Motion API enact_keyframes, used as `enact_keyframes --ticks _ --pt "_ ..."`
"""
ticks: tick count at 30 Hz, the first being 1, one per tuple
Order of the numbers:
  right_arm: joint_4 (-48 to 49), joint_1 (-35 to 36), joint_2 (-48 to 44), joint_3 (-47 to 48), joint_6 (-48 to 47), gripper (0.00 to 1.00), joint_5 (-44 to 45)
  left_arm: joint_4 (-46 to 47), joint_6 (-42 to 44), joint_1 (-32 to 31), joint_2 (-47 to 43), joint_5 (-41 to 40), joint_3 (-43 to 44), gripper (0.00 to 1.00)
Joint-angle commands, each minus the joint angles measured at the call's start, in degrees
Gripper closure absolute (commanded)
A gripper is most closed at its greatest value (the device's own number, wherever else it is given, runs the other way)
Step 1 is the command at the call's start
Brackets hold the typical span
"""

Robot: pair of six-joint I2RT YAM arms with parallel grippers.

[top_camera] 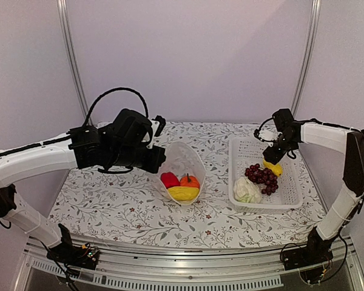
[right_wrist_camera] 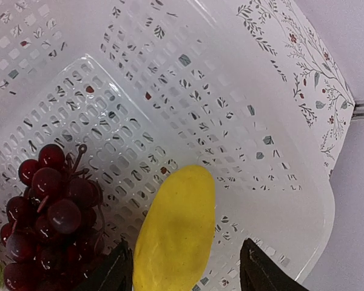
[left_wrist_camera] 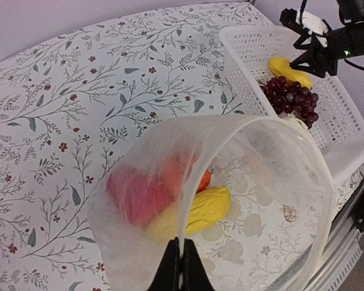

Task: Place the food in the zip-top bag and seal the zipper
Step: Adjust the fake fruit in the bin, then pick up the fake fruit from the bin.

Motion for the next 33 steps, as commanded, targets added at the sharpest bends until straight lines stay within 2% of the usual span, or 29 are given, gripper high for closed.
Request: enact_keyframes --ticks 1,13,18,25,29,30,33 --pt "-0.8 -1.7 3.5 4.1 5.5 0.42 0.9 -0.9 0.0 1.0 0.4 0.0 1.1 1.00" --pt "-4.3 -2.9 9.7 6.7 8.0 0.44 -2.3 -1.0 0.1 1.1 0.8 0.0 1.4 1.00" --pt "-5.3 -2.9 10.8 6.0 8.9 0.34 -2.3 -1.0 -0.2 1.1 0.8 0.0 1.0 1.00" --pt "-6.5 -2.9 12.5 6.5 10.0 0.39 -1.8 -0.9 -0.4 1.1 0.7 0.2 0.5 1.00" --pt "-7.5 -2.9 12.5 7.1 11.3 0.36 -1.0 -0.9 -0.4 1.1 0.7 0.2 0.7 1.00" --pt "-7.8 -2.9 12.5 7.1 11.3 0.38 -0.7 -0.9 -0.4 1.0 0.7 0.2 0.7 1.00" --pt "-8.1 -2.9 11.4 7.1 11.2 0.53 -2.1 -0.5 0.0 1.1 0.9 0.3 0.8 1.00"
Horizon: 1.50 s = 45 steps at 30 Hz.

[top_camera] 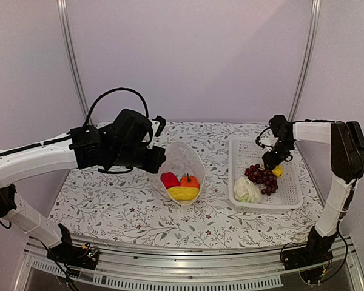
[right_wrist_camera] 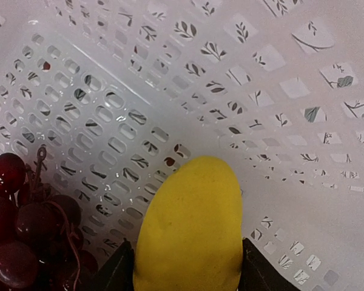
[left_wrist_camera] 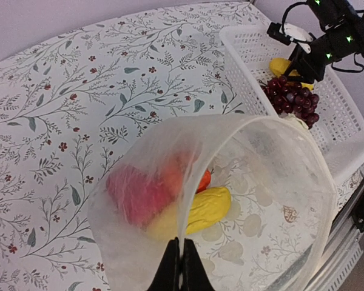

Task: Place the food in the zip-top bag and seal the zipper
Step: Pick up the fake fruit from the bin, then place the fake fruit in the zipper food storage bag.

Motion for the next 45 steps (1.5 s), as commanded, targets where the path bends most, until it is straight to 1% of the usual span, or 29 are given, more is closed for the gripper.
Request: enact_keyframes --ticks 1,5,11,14,19,23,27,29,32,36,40,45 --pt "-2.2 -0.1 -1.5 1.4 1.1 0.56 -1.2 -0.5 0.1 1.1 0.9 0.2 1.0 1.00" --pt "-3.1 -0.1 -7.5 3.4 1.1 0.61 -4.8 -0.4 0.1 1.1 1.6 0.7 1.7 1.00" --pt "-6.0 1.1 -16.9 8.2 -0.5 0.61 -17.7 0.3 0.0 1.1 2.3 1.2 1.6 1.00" --pt "-6.5 3.1 -20.4 8.0 -1.6 0.62 -26.3 0.5 -0.1 1.1 2.8 1.5 1.8 1.00" --pt "-5.7 9.4 -27.2 7.1 -4.6 0.61 -37.6 0.6 -0.6 1.1 3.1 1.6 2.2 1.00" --pt "-5.1 16.1 -30.7 8.8 -5.0 0.59 -42.0 0.9 -0.8 1.1 3.1 1.5 2.5 1.00" --pt "-4.7 23.4 -31.8 9.6 -5.1 0.58 -45.7 1.8 -0.8 1.1 3.4 1.5 2.3 1.00" --pt "-5.7 27.1 -31.4 9.7 -6.1 0.58 -46.4 2.2 -0.7 1.1 3.8 1.6 2.5 1.00" --pt "-6.7 32.4 -30.5 9.8 -8.2 0.58 -44.9 2.4 -0.7 1.2 4.5 2.5 3.2 1.00" --pt "-7.2 38.9 -29.0 10.6 -11.2 0.58 -40.2 1.9 -0.6 1.2 4.7 2.7 3.7 1.00" --pt "-7.8 45.6 -26.0 13.4 -15.3 0.58 -35.7 2.0 -0.8 1.1 3.8 3.1 2.7 1.00" --pt "-6.9 50.5 -21.9 17.1 -20.2 0.58 -33.2 2.0 -0.7 1.3 2.9 3.5 2.2 1.00"
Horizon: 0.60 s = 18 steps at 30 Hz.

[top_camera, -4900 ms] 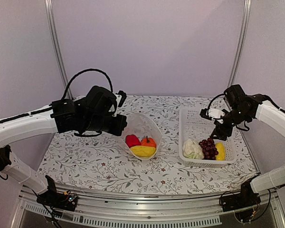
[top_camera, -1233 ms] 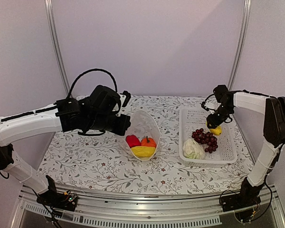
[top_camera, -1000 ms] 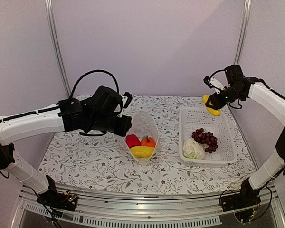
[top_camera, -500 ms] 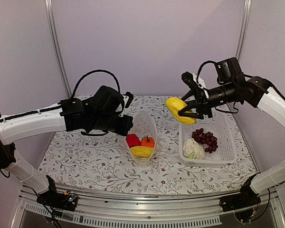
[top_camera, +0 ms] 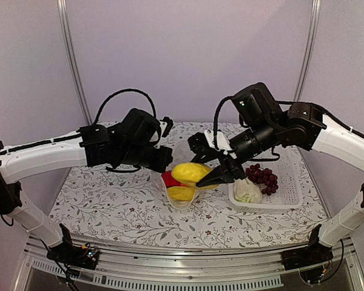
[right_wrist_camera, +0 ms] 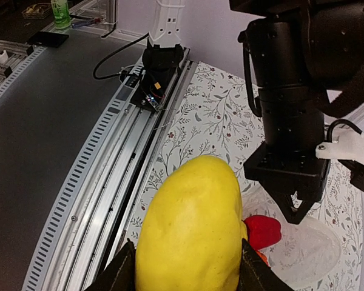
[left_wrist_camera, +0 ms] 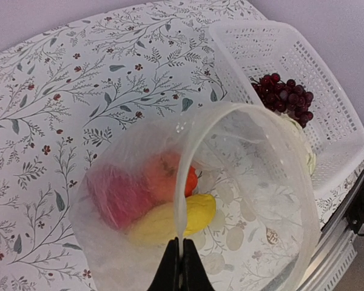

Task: Place the food in the zip-top bag and seal the zipper
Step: Place the fake fruit in the zipper food storage bag.

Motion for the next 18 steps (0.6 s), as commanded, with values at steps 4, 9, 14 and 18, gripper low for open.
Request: enact_keyframes --ticks 4,9,14,18 --pt "1.3 4.7 7.0 4.7 -8.0 0.58 4.7 0.5 -0.4 1.3 -2.0 1.3 -0.3 1.00" --pt "3.8 4.7 10.3 3.6 -11.5 0.55 6.5 0.5 -0.5 1.5 -3.3 1.7 -1.0 1.00" --pt "6.1 4.7 12.0 1.9 -13.6 0.54 6.6 0.9 -0.7 1.9 -4.6 2.6 -1.9 1.00" --pt "7.8 4.7 13.3 1.1 -14.3 0.54 7.7 1.0 -0.9 2.1 -5.1 3.3 -2.4 1.00"
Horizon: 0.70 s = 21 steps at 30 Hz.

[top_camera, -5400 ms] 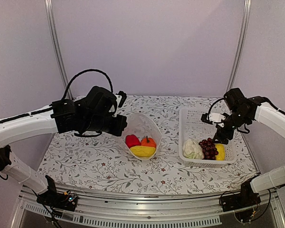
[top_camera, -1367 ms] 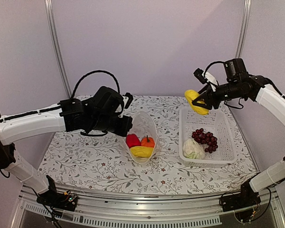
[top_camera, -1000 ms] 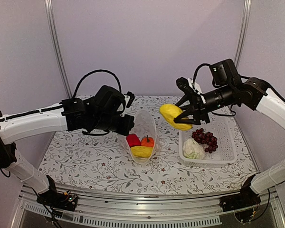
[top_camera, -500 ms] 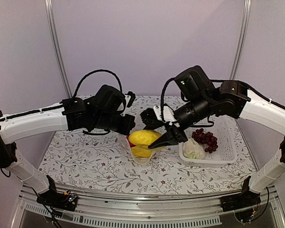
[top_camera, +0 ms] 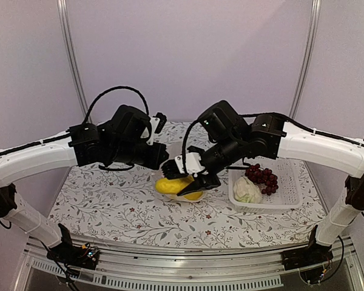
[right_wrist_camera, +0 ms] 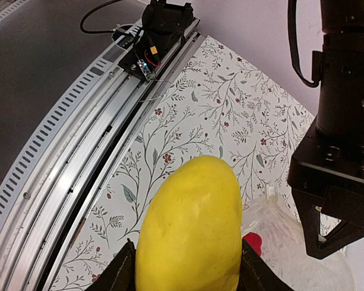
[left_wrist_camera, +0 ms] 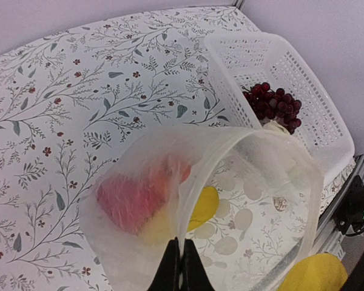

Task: Place the food in the zip-top bag and seal the zipper
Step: Place the fake fruit in the zipper food storage bag.

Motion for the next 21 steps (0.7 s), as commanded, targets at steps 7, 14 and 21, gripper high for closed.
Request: enact_keyframes --ticks 7,14,21 --pt "5.6 -1.5 1.9 -2.6 -1.3 0.55 2.3 0.7 -1.0 1.2 -1.9 1.8 -2.0 1.00" --pt "7.5 -4.0 0.7 -4.1 1.3 0.54 4.2 0.8 -1.3 1.2 -2.6 1.8 -2.4 1.00" --pt "11.1 -4.7 1.0 -6.7 3.4 0.54 9.7 1.4 -1.4 1.2 -3.4 1.8 -3.2 1.00"
